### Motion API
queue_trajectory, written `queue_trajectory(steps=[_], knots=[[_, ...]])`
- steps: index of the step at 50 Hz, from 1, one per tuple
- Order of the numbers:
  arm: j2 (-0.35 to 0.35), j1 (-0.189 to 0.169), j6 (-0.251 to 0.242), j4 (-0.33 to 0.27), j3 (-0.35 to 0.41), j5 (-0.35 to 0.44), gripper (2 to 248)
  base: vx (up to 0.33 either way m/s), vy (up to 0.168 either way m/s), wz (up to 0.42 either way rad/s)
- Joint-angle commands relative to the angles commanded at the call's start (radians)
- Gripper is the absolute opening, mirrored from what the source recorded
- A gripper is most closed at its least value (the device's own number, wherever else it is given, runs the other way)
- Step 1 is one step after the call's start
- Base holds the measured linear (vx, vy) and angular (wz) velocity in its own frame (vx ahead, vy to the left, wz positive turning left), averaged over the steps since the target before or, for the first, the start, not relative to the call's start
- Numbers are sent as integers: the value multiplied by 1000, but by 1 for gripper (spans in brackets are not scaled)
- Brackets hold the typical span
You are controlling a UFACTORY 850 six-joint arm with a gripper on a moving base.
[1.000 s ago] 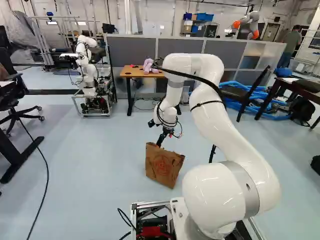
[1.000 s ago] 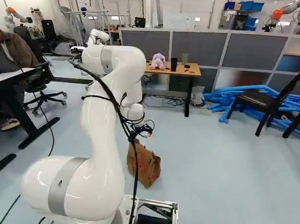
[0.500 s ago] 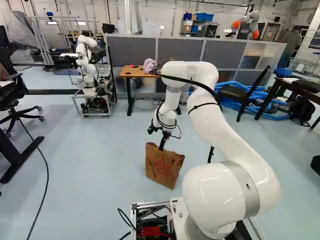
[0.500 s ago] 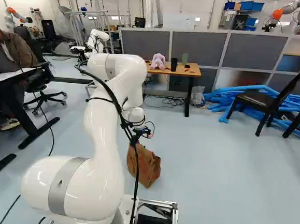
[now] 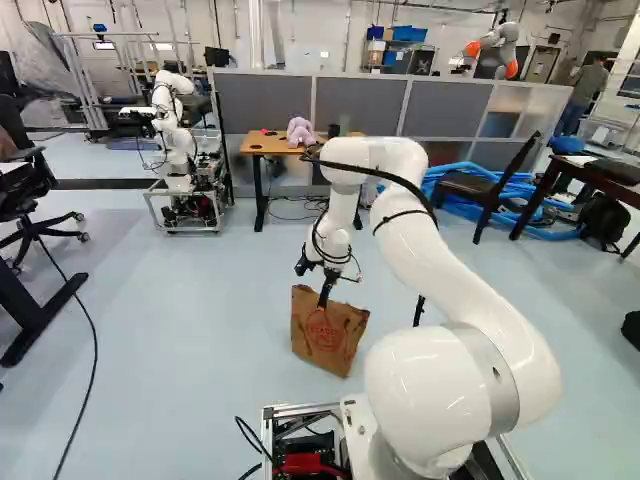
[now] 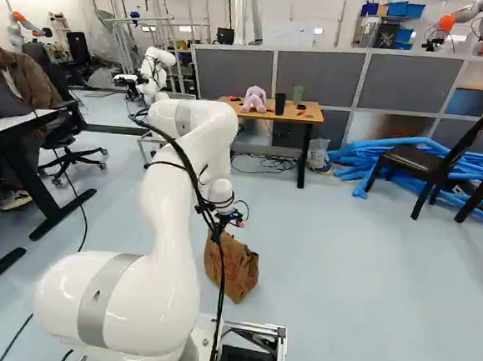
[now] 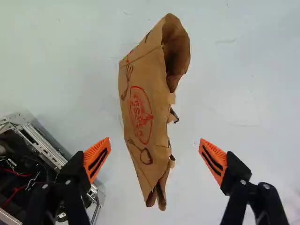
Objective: Pick up the bag on the ground and place it on the table
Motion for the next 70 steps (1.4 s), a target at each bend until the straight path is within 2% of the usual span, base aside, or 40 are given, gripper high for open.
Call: queue_trajectory(steps=[70], knots=[[-263, 0, 0, 0, -227, 0, 247, 0, 0, 0]])
